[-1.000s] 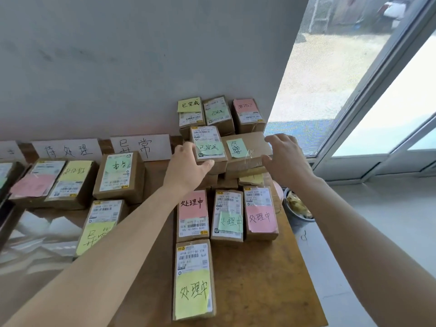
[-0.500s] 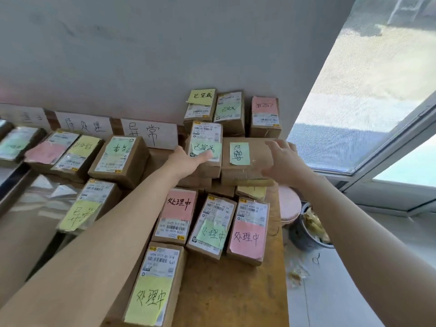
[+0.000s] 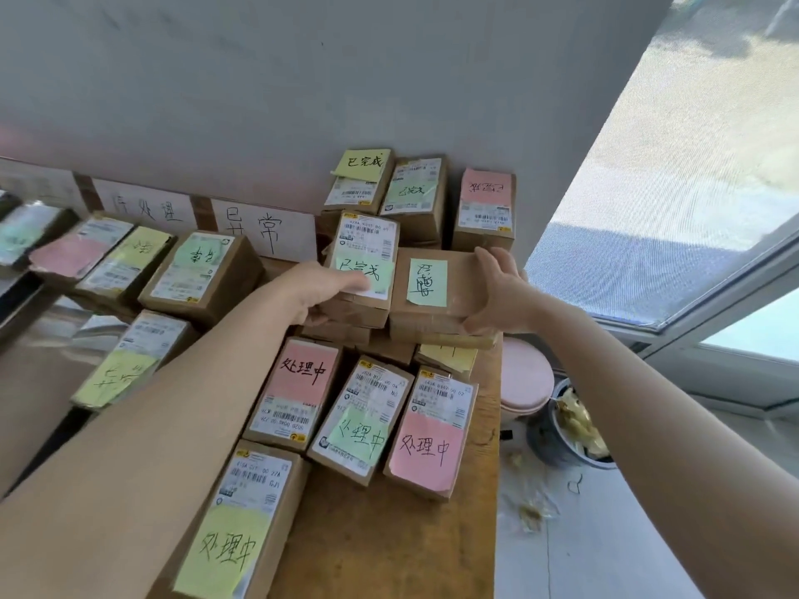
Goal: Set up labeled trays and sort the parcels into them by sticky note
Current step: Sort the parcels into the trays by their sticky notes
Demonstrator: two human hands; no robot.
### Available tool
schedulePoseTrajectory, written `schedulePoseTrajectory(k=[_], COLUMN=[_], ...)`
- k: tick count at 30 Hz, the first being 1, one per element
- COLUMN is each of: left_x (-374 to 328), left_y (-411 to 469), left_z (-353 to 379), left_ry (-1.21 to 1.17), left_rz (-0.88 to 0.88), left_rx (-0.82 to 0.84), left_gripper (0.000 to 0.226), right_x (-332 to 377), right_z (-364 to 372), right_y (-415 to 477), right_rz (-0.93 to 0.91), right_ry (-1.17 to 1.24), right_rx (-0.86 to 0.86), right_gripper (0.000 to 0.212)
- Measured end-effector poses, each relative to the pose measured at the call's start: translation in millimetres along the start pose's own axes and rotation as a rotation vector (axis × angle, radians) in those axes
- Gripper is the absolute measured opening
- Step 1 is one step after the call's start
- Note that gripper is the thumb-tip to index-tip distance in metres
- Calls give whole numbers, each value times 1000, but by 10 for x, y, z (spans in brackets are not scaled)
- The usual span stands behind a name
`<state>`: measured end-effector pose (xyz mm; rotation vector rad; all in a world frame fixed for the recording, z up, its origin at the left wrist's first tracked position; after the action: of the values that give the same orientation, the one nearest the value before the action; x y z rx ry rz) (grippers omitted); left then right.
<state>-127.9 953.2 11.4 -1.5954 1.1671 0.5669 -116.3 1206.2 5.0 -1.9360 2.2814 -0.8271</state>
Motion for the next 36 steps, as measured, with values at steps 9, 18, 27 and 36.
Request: schedulePoseTrajectory(k=[9, 18, 27, 36], left_x=[46, 56, 142, 528], left_y=[-91, -354, -633, -1001], left_z=[-20, -123, -265, -552], left_ry=[-119, -237, -262, -193], left_rz=[27, 81, 133, 103], left_rx=[-42, 45, 73, 57], left_gripper=[27, 28, 20, 27], right_x=[-74, -83, 75, 327], right_z=[10, -66, -59, 239], right_y=[54, -171, -572, -766], right_rz=[-51, -76, -177, -259], right_ry=[-24, -96, -202, -297], right_rx=[11, 38, 90, 137], right_gripper=[134, 136, 134, 117])
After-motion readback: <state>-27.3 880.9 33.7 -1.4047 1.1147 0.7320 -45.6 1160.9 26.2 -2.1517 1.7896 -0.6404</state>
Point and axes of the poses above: each hand's wrist, its own y-axis towards the middle knuckle, its own z-axis out of the palm, x = y × z, the point moved 5 cm from there along y, towards the middle knuckle, and after that the axes turned 11 degrees about z, right-handed, at the moved point
